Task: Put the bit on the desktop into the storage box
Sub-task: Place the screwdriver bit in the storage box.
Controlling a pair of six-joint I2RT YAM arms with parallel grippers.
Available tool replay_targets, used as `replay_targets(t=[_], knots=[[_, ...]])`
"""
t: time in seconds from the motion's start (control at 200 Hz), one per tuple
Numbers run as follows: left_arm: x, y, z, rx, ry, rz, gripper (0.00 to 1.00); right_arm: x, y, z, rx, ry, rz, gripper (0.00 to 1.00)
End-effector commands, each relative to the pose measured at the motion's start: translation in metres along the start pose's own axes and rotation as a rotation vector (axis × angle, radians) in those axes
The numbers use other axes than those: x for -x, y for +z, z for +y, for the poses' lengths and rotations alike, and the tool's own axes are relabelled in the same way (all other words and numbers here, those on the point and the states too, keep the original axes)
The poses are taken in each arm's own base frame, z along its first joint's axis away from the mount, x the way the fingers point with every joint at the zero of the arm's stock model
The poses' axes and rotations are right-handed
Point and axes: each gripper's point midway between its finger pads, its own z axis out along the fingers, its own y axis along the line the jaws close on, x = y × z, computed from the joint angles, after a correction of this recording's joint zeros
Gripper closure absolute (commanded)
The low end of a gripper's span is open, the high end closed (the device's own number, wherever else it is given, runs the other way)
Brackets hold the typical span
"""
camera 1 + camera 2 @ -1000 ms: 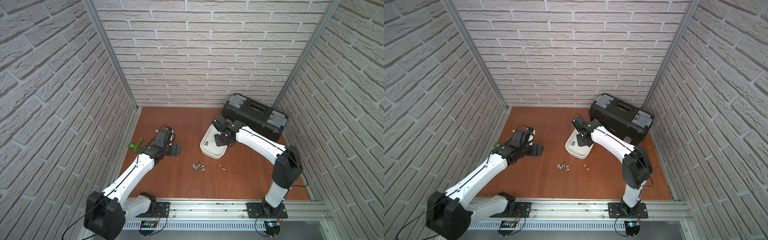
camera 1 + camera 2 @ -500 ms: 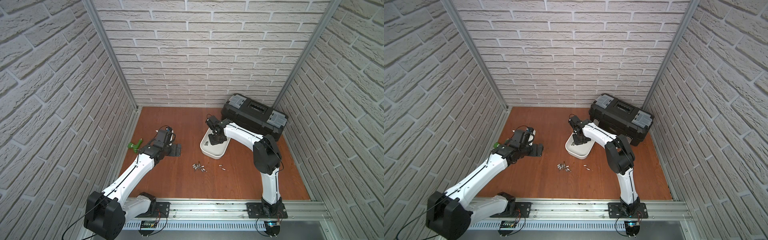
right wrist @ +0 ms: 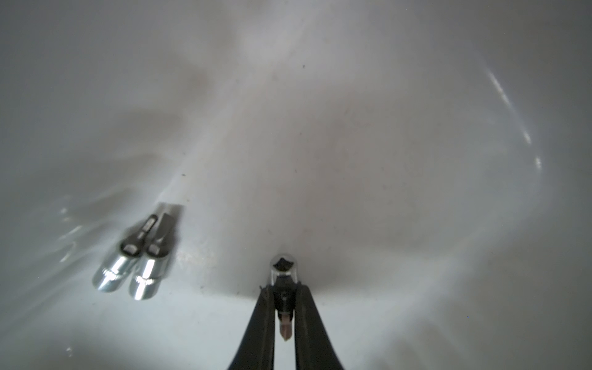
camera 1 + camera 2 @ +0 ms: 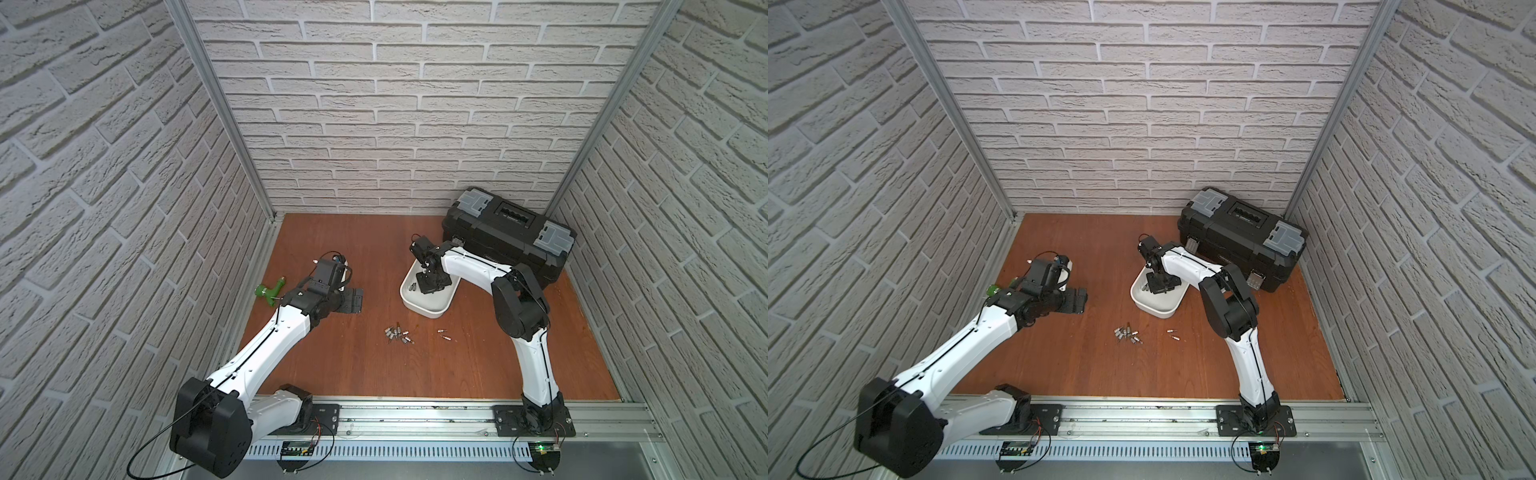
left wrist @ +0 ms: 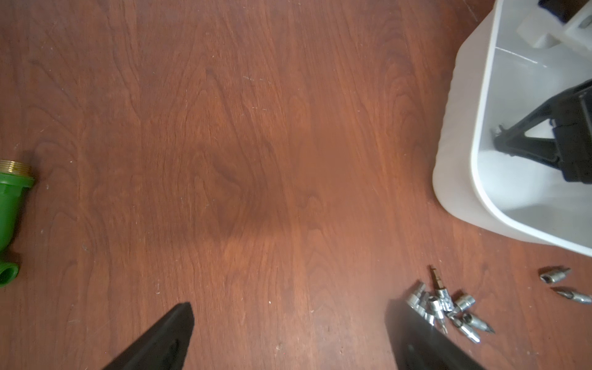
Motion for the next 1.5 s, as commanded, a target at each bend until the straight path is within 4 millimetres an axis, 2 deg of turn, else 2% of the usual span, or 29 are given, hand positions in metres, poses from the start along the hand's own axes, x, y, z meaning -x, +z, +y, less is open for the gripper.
replay_targets(t=[0.0, 0.38, 0.71, 0.93, 1.125, 1.19, 1.2, 1.225, 1.495], knots=[[0.001, 0.003, -0.003, -0.012, 0.015, -0.008, 0.02, 0.005, 0.005, 0.0, 0.002, -0.002, -0.003, 0.89], [0.003, 0.005, -0.003, -0.01, 0.017, -0.002, 0.02, 0.004, 0.005, -0.001, -0.002, -0.012, -0.003, 0.85], [0.005, 0.003, -0.003, -0.006, 0.018, -0.008, 0.02, 0.01, -0.012, -0.002, 0.004, -0.03, -0.042, 0.74], [0.006, 0.0, -0.003, -0.008, 0.017, -0.016, 0.02, 0.017, -0.039, -0.006, 0.003, -0.04, -0.096, 0.7], [0.005, -0.001, -0.002, -0.006, 0.014, -0.014, 0.01, 0.016, -0.073, -0.008, 0.002, -0.055, -0.164, 0.65], [0.005, -0.001, -0.002, -0.006, 0.013, -0.017, 0.02, 0.012, -0.079, -0.008, 0.0, -0.059, -0.173, 0.64], [0.005, -0.002, -0.002, -0.006, 0.014, -0.017, 0.02, 0.013, -0.089, -0.01, 0.005, -0.054, -0.194, 0.63], [0.006, -0.002, -0.002, -0.005, 0.012, -0.02, 0.02, 0.012, -0.096, -0.01, 0.009, -0.054, -0.208, 0.63], [0.007, -0.006, 0.001, 0.007, 0.01, -0.028, 0.02, -0.012, -0.137, -0.018, 0.034, -0.056, -0.285, 0.57]])
